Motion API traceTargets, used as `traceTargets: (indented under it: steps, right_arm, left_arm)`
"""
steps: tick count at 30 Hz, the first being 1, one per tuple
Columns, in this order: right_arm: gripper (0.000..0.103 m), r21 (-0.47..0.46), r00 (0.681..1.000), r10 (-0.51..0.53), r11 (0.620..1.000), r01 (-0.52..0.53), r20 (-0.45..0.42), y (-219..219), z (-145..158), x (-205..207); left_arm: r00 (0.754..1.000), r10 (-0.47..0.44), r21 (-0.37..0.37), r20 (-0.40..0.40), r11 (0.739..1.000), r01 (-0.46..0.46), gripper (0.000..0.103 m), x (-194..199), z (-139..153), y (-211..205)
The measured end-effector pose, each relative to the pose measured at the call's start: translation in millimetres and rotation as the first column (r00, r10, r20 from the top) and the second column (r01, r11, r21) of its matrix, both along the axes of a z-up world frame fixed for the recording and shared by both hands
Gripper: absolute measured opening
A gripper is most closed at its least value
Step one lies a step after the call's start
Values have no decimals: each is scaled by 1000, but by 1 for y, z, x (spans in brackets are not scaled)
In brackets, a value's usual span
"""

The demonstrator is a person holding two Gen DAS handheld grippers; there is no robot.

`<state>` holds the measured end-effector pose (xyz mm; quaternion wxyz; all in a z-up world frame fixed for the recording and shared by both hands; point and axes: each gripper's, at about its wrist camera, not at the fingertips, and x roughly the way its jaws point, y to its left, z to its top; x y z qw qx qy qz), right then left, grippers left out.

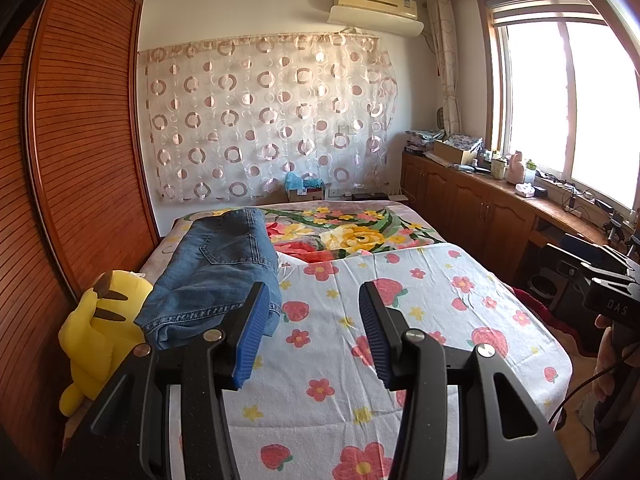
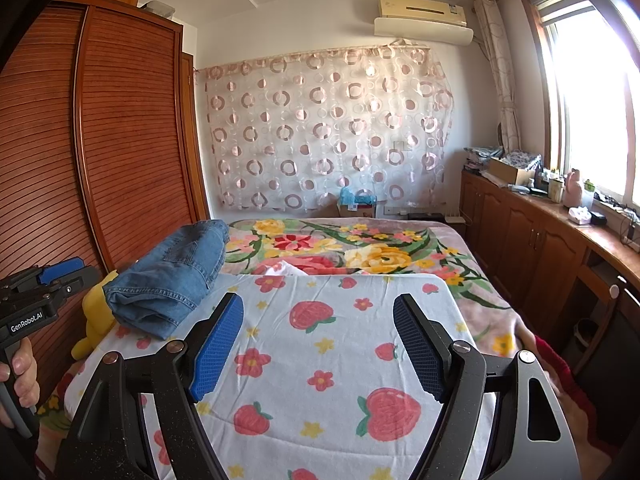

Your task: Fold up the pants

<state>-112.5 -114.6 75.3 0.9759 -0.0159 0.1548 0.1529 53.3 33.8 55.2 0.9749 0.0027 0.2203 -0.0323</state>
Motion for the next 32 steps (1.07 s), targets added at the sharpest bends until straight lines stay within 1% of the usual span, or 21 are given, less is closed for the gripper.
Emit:
traceTargets:
  steps: [32]
  right_arm:
    - [79,5,1000,-6,1000,6,9,-2,0,-1]
  left_arm:
    - [1000,-2,-1,7,1000,2,48,-1,-2,0]
